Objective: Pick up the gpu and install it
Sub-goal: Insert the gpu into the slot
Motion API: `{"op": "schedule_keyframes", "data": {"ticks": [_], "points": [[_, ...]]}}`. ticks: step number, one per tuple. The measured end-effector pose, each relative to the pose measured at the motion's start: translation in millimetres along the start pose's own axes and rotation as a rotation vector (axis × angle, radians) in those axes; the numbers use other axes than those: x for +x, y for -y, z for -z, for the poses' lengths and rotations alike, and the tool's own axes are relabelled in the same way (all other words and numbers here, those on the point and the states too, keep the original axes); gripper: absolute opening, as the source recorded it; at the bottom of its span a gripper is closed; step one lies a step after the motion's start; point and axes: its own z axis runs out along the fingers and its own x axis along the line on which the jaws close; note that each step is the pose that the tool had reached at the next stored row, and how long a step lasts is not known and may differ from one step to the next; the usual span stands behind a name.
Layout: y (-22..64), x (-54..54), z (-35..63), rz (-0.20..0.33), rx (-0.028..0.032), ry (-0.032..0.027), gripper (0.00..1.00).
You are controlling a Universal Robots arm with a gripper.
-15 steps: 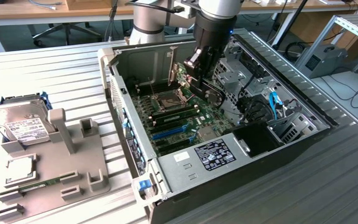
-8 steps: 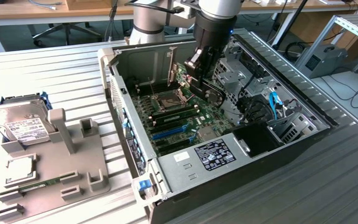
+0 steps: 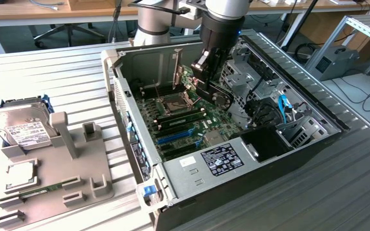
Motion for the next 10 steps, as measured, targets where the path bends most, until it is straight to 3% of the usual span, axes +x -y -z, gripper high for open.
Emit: {"op": "schedule_keyframes", "data": {"ticks": [10], "points": [[0.0,0.0,0.0,0.046,-0.0012,0.0007,0.26]]}}
